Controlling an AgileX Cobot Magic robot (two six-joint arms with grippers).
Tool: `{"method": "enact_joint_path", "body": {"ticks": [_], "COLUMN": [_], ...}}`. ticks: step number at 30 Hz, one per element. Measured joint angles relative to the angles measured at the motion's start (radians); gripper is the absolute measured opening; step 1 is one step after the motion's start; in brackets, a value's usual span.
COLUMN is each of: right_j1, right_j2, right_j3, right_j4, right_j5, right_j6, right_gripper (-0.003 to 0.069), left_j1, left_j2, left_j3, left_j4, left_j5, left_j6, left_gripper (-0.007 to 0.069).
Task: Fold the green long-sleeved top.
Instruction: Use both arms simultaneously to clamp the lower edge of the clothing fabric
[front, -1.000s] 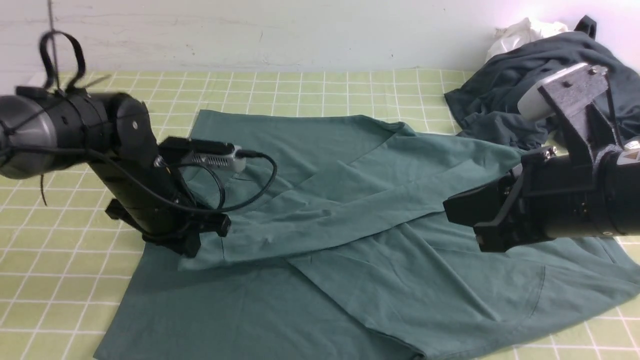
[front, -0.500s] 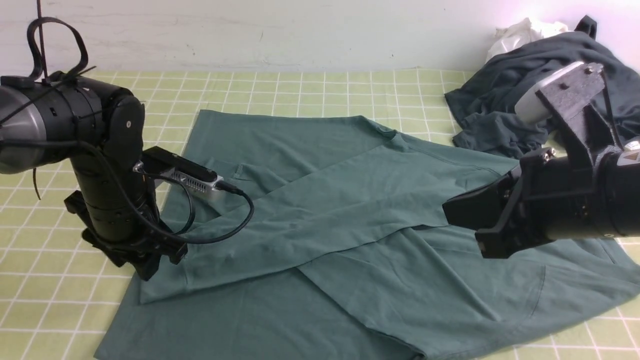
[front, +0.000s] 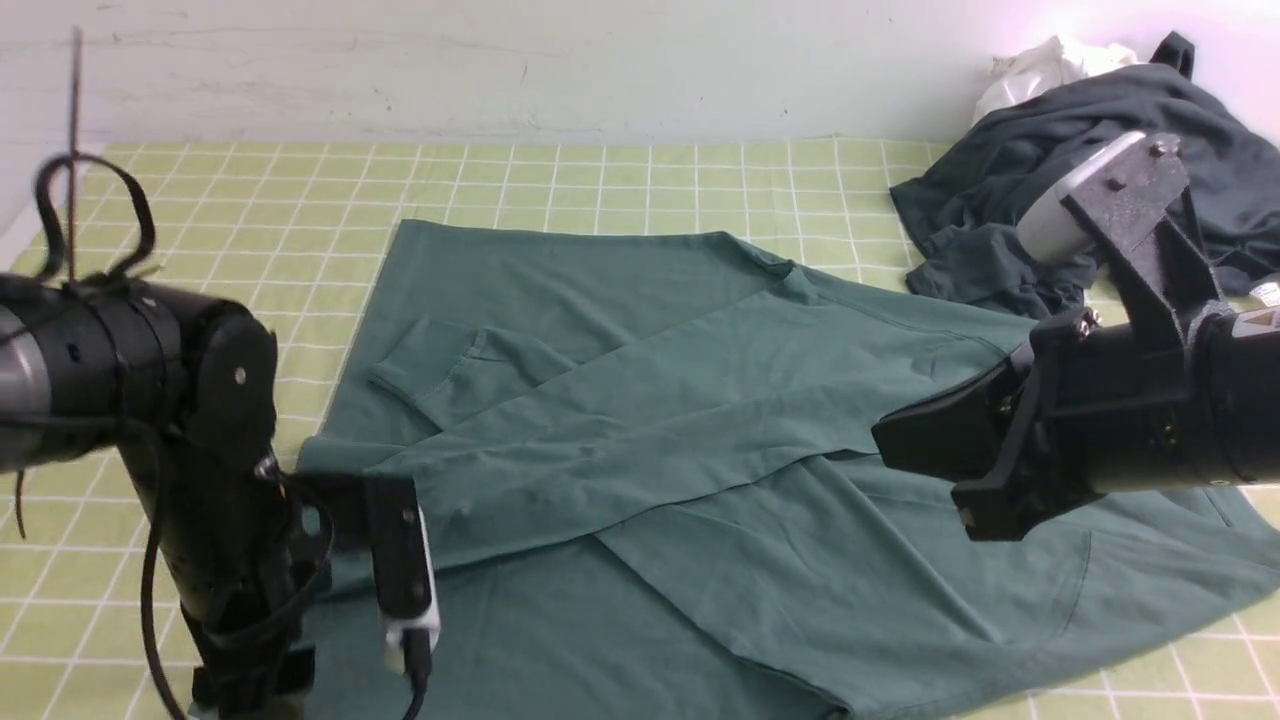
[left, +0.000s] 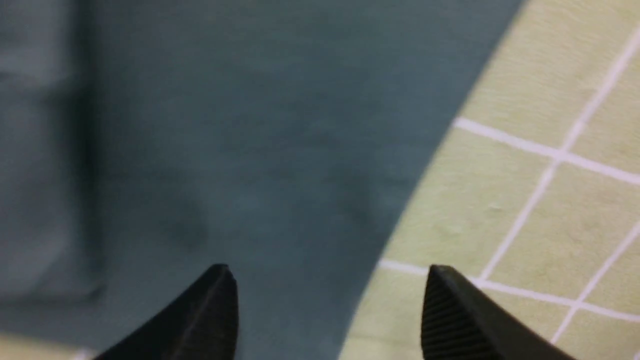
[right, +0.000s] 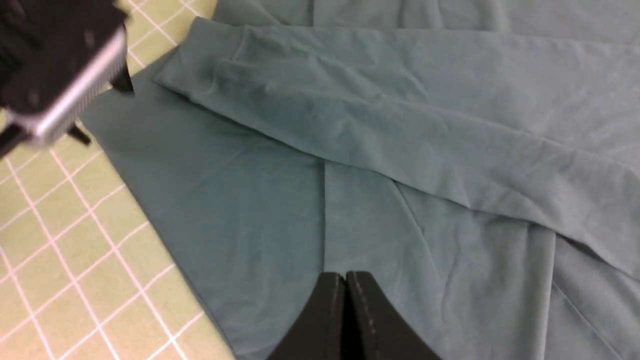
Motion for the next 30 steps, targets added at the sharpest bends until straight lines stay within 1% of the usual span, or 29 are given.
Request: {"method": "enact_joint_path", "body": {"ticks": [1, 3, 6, 7, 8, 9, 13, 15, 16, 18, 20, 23, 25, 28, 29, 30], "right_j1": [0.000, 0.000, 0.000, 0.000, 0.000, 0.000, 0.000, 0.000, 0.000, 0.000, 0.002, 0.028, 0.066, 0.122, 0.133, 0.156], "right_j2": [0.000, 0.000, 0.000, 0.000, 0.000, 0.000, 0.000, 0.000, 0.000, -0.001, -0.009, -0.042, -0.069, -0.084, -0.084, -0.080], "right_j3": [0.000, 0.000, 0.000, 0.000, 0.000, 0.000, 0.000, 0.000, 0.000, 0.001, 0.001, 0.001, 0.001, 0.001, 0.001, 0.002], "right_j4": [0.000, 0.002, 0.006, 0.012, 0.015, 0.020, 0.028, 0.028, 0.028, 0.034, 0.035, 0.009, -0.047, -0.135, -0.151, -0.195], "right_j5": [0.000, 0.000, 0.000, 0.000, 0.000, 0.000, 0.000, 0.000, 0.000, 0.000, 0.000, 0.002, 0.005, 0.004, 0.003, 0.006], "right_j6": [-0.003, -0.021, -0.026, -0.029, -0.030, -0.030, -0.030, -0.030, -0.030, -0.031, -0.047, -0.103, -0.121, -0.129, -0.131, -0.131], "right_gripper": [-0.0007, -0.0007, -0.0007, -0.0007, -0.0007, -0.0007, -0.0007, -0.0007, -0.0007, -0.0007, -0.0007, -0.0007, -0.0007, -0.0007, -0.0007, -0.0007], "left_j1": [0.000, -0.001, -0.001, -0.001, -0.001, -0.001, -0.009, -0.018, -0.024, -0.035, -0.040, -0.040, -0.040, -0.040, -0.040, -0.040], "left_j2": [0.000, 0.013, 0.013, 0.013, 0.013, 0.013, 0.010, 0.010, 0.010, 0.002, -0.013, -0.070, -0.113, -0.154, -0.160, -0.173], "left_j3": [0.000, 0.019, 0.028, 0.041, 0.049, 0.060, 0.072, 0.072, 0.072, 0.073, 0.076, 0.079, 0.079, 0.079, 0.079, 0.079], "left_j4": [-0.001, 0.016, 0.048, 0.089, 0.103, 0.130, 0.154, 0.164, 0.167, 0.179, 0.182, 0.183, 0.186, 0.187, 0.187, 0.186], "left_j5": [-0.001, -0.015, -0.030, -0.066, -0.083, -0.108, -0.137, -0.137, -0.130, -0.112, -0.101, -0.094, -0.090, -0.088, -0.087, -0.080], "left_j6": [0.000, 0.025, 0.027, 0.027, 0.027, 0.028, 0.023, -0.002, -0.017, -0.074, -0.127, -0.276, -0.397, -0.522, -0.543, -0.596], "left_gripper": [0.0441, 0.0394, 0.0356, 0.0316, 0.0302, 0.0264, 0.0147, 0.0064, 0.0041, 0.0006, 0.0001, -0.0003, -0.0003, -0.0003, -0.0003, -0.0003]}}
